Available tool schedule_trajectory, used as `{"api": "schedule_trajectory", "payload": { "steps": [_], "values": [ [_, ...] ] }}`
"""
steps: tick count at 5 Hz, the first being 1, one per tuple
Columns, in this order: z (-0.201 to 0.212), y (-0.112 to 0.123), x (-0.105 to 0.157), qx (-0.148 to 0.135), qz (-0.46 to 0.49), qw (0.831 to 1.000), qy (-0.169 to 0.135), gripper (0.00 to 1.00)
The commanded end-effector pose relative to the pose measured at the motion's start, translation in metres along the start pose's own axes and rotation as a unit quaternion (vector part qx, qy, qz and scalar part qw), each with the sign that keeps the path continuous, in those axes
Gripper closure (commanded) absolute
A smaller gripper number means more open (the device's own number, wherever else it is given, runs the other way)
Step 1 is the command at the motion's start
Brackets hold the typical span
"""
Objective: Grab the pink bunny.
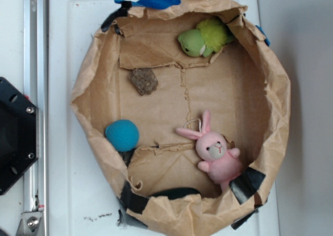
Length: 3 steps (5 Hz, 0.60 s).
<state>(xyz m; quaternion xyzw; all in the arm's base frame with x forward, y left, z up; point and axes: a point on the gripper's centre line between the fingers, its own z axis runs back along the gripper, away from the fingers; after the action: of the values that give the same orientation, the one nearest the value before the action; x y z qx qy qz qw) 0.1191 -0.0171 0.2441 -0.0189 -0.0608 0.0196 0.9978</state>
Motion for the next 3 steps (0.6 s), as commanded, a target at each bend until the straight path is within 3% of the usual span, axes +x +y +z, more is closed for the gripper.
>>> {"api": "schedule_trajectory", "payload": {
  "steps": [1, 2, 3],
  "values": [
    [0.000, 0.000, 0.000, 0.000, 0.000, 1.000, 0.000, 0.00],
    [-0.015, 0.010, 0.044, 0.032, -0.023, 0.999, -0.005, 0.00],
    [-0.038, 0.023, 0.069, 0.011, -0.101, 0.995, 0.022, 0.00]
  ]
}}
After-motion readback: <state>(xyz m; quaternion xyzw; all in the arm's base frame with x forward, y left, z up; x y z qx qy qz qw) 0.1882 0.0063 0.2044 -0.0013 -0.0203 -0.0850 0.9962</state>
